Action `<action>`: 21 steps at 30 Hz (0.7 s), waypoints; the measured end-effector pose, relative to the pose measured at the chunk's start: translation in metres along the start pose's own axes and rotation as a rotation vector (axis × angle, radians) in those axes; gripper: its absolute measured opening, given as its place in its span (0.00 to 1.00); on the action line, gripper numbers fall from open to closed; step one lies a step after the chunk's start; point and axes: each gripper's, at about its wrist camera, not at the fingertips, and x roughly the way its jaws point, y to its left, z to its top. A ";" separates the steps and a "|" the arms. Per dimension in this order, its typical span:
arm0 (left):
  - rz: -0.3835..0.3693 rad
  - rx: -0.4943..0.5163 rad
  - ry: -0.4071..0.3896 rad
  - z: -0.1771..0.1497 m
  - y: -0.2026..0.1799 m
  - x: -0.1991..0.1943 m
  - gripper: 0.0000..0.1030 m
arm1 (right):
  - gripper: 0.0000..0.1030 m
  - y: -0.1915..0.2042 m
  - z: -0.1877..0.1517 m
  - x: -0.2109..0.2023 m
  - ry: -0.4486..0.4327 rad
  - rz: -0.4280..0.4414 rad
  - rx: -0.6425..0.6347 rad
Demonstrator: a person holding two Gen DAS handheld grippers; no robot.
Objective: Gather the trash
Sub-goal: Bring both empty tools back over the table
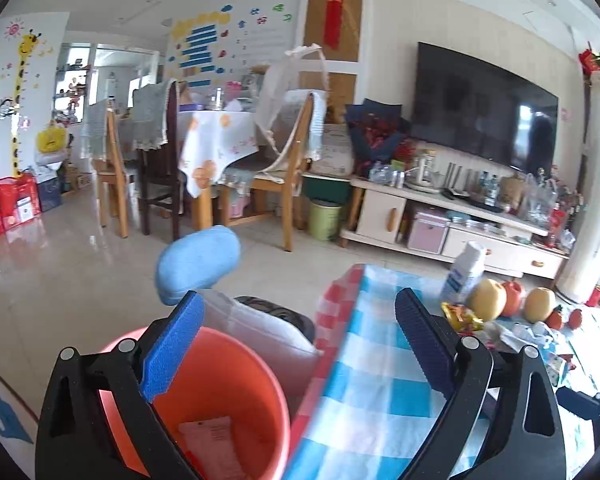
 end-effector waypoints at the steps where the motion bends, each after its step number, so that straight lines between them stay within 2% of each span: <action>1: 0.000 0.002 0.001 -0.002 -0.004 0.001 0.92 | 0.96 -0.003 -0.003 -0.001 0.007 0.011 0.004; 7: -0.087 -0.003 0.042 -0.012 -0.031 0.008 0.92 | 0.96 -0.022 -0.017 -0.003 0.078 0.026 0.044; 13: -0.159 -0.033 0.097 -0.018 -0.050 0.018 0.92 | 0.96 -0.045 -0.038 -0.020 0.048 0.045 0.072; 17: -0.242 -0.072 0.142 -0.025 -0.064 0.024 0.92 | 0.96 -0.062 -0.049 -0.026 0.059 0.056 0.096; 21: -0.294 -0.038 0.176 -0.033 -0.087 0.027 0.92 | 0.96 -0.078 -0.056 -0.035 0.055 0.046 0.117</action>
